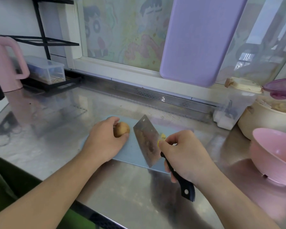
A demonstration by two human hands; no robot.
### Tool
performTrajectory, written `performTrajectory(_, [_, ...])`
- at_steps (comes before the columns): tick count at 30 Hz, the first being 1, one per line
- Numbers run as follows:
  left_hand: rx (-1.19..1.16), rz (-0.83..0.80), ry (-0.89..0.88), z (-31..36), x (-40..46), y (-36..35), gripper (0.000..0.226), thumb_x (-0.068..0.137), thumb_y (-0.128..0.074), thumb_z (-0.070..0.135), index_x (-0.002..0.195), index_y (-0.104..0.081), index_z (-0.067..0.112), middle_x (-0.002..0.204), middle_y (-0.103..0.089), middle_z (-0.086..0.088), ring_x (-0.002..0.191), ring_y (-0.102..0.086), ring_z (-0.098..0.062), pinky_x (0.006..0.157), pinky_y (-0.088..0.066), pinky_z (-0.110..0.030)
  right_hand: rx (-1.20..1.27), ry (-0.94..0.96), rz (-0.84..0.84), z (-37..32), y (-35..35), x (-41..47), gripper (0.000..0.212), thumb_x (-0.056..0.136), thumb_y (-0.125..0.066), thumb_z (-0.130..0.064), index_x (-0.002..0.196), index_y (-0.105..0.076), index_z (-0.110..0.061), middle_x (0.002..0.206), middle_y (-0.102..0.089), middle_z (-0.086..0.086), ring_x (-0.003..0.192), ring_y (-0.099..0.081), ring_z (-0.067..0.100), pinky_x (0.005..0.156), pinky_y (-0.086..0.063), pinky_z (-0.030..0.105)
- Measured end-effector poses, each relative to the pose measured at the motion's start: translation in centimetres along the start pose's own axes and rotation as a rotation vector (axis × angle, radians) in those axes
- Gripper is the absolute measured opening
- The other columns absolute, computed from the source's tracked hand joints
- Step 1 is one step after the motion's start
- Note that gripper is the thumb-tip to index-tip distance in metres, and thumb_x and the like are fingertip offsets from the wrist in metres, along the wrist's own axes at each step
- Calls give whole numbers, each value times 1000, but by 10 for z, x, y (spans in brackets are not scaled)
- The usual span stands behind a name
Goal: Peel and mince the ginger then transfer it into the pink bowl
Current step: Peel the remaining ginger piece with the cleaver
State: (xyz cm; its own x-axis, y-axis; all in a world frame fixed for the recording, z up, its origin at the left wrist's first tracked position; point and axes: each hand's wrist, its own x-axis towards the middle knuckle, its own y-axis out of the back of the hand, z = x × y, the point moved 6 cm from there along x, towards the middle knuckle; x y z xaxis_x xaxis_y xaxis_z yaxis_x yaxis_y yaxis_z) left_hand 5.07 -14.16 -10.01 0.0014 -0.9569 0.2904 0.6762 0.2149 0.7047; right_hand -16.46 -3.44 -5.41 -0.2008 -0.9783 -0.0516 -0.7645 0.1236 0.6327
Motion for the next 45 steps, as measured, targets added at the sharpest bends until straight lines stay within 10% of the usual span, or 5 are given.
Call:
performTrajectory(13, [-8, -156, -146, 10, -18, -6, 78, 65, -52, 92, 126, -62, 45, 113, -55, 26, 113, -55, -2, 99, -48, -31, 79, -5, -25, -1, -1, 2, 35, 102, -57, -24, 79, -65, 0, 53, -65, 15, 33, -53, 26, 40, -45, 26])
performTrajectory(19, [37, -288, -185, 5, -16, -8, 72, 63, -56, 76, 129, -59, 47, 127, -49, 32, 131, -42, -7, 115, -37, -38, 60, 5, -35, -1, -2, 1, 35, 102, -57, -27, 78, -65, -2, 54, -66, 14, 33, -55, 26, 42, -46, 26])
performTrajectory(34, [-502, -31, -184, 9, -20, 9, 55, 65, -100, 19, 112, -73, 28, 119, -63, 15, 115, -66, -1, 85, -63, -28, 102, 28, -76, -4, -6, -3, 34, 102, -58, -25, 81, -67, 0, 53, -66, 14, 36, -55, 26, 42, -46, 25])
performTrajectory(39, [-518, -166, -185, 8, -19, 2, 49, 72, -90, 43, 118, -75, 38, 121, -72, 15, 118, -65, 3, 100, -56, -34, 180, 3, -65, -2, -8, -1, 32, 102, -56, -20, 82, -66, 3, 54, -65, 14, 34, -54, 25, 40, -44, 22])
performTrajectory(45, [-472, -325, -220, 12, -24, -7, 69, 75, -94, 21, 133, -64, 41, 129, -68, 16, 120, -66, -4, 103, -56, -35, 247, -33, -91, 2, -13, 1, 34, 101, -55, -18, 85, -62, 10, 55, -61, 14, 36, -50, 24, 41, -43, 22])
